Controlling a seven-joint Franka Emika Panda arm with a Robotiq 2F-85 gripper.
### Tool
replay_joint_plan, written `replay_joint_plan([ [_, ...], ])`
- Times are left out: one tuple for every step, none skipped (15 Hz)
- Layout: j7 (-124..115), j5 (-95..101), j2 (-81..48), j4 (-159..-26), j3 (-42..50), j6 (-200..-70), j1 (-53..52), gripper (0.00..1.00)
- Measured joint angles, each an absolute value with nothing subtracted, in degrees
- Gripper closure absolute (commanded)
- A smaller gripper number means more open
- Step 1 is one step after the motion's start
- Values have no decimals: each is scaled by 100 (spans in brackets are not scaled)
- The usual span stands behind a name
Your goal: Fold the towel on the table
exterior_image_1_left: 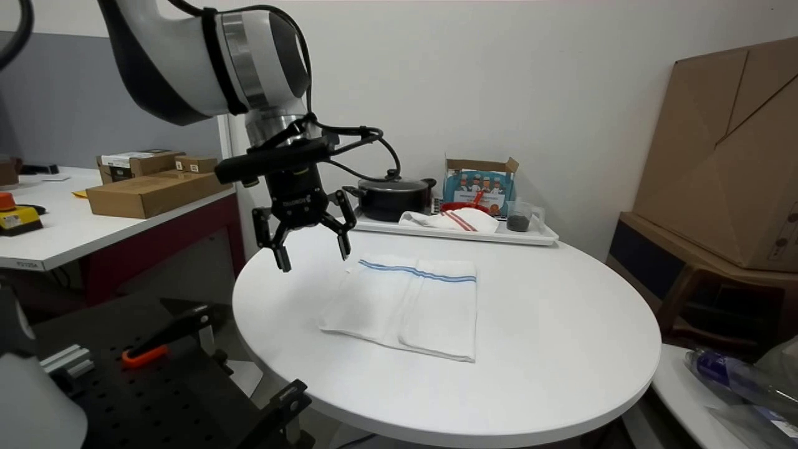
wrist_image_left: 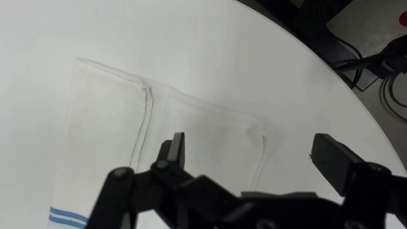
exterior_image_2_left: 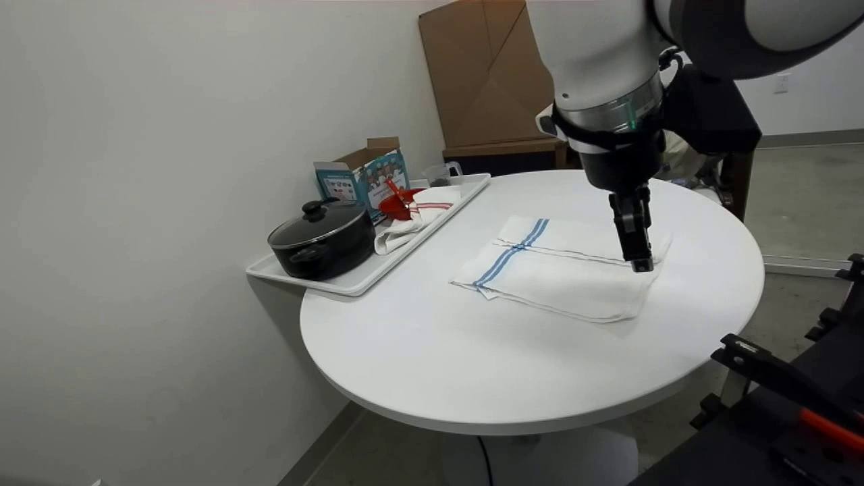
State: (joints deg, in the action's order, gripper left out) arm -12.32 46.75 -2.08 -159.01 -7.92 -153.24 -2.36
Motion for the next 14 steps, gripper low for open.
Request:
replay_joint_plan([
  [-1362, 4894, -296, -15899, -778, -15370, -222, 0],
  [-1491, 5119, -368, -15897, -759, -15407, -204, 0],
  [-1626, 5372, -431, -15893, -728, -15437, -179, 0],
  [-1768, 5634, -482, -15889, -687, -15453, -150, 0],
  [-1916, 5898, -524, -15886, -634, -15462, -117, 0],
  [-2050, 6132, -558, -15883, -585, -15471, -83, 0],
  [-2186, 6353, -594, -15882, -544, -15482, -49, 0],
  [-2316, 6556, -633, -15882, -511, -15500, -26, 0],
  [-2458, 6756, -681, -15881, -491, -15514, -16, 0],
  [-2609, 6942, -736, -15881, -486, -15520, -16, 3],
  [-2758, 7107, -803, -15881, -487, -15529, -24, 11],
  [-2926, 7286, -872, -15881, -491, -15554, -37, 12],
  [-3107, 7467, -943, -15882, -495, -15591, -54, 12],
  [-3296, 7638, -1008, -15881, -498, -15621, -73, 11],
])
